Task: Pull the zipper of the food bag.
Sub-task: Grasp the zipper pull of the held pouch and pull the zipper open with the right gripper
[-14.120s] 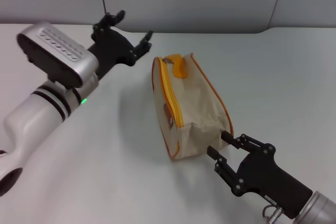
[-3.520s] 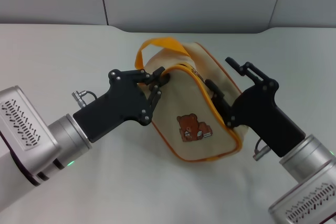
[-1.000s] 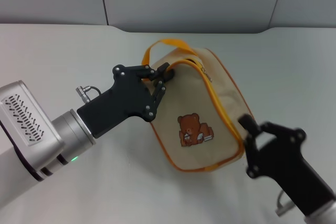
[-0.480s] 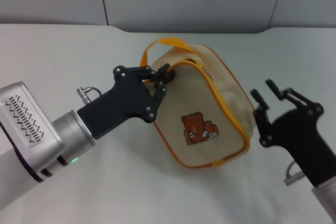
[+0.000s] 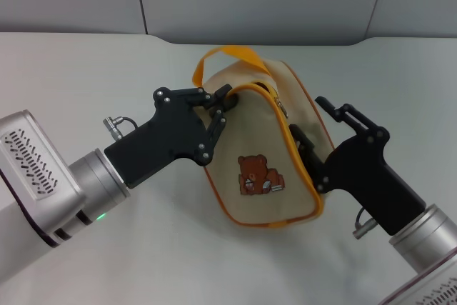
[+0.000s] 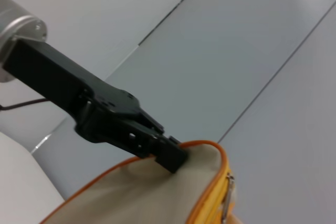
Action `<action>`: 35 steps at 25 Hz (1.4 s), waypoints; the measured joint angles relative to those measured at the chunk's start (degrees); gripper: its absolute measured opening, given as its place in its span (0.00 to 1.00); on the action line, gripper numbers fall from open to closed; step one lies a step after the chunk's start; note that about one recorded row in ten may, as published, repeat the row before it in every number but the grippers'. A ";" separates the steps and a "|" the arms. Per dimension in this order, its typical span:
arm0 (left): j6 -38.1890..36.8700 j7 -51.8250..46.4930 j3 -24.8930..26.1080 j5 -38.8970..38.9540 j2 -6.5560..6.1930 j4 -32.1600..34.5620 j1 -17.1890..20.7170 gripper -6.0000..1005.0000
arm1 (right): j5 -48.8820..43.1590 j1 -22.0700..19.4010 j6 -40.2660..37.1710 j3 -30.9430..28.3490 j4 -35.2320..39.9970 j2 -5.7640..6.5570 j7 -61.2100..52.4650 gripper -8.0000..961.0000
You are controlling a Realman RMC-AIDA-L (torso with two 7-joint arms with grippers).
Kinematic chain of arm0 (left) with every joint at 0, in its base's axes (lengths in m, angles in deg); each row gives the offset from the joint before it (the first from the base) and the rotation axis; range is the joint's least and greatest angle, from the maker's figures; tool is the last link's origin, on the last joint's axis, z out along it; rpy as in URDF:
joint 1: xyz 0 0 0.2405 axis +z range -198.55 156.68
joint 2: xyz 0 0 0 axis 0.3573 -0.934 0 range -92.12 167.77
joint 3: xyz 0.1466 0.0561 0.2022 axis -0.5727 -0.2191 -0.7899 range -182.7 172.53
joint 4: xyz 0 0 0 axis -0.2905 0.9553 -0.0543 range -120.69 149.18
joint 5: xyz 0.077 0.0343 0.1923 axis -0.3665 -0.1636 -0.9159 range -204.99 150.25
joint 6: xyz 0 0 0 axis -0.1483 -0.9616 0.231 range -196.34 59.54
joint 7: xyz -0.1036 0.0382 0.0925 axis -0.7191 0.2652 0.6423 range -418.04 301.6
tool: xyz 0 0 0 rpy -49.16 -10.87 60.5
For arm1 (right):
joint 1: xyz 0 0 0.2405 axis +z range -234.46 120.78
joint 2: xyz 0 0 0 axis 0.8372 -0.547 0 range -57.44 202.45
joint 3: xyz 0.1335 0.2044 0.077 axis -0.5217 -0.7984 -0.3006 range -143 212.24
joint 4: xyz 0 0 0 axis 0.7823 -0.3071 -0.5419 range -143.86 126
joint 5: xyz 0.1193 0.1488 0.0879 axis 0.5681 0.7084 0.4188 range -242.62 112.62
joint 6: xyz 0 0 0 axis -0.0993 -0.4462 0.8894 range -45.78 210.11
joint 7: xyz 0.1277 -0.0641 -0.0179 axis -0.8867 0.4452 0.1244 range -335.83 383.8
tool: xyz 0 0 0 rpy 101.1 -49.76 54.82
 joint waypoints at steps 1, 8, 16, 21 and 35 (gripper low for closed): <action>0.00 0.00 -0.05 0.00 0.00 0.03 -0.05 0.09 | -0.01 0.15 0.04 0.34 0.00 0.00 0.02 0.48; 0.00 0.00 -0.17 0.01 0.00 -0.13 -0.33 0.09 | -0.04 0.72 0.11 2.66 0.00 0.00 0.84 0.52; 0.00 0.00 -0.29 0.03 0.00 -0.31 -0.35 0.09 | -0.04 1.09 -1.66 3.09 -0.44 0.00 1.05 0.52; 0.00 0.00 -0.34 0.03 0.00 -0.40 -0.35 0.09 | -0.03 1.15 -2.63 2.85 -0.51 0.00 1.05 0.52; 0.02 0.00 -0.35 0.00 0.00 -0.44 -0.34 0.10 | 0.16 1.68 -3.14 2.82 -1.28 0.00 1.03 0.44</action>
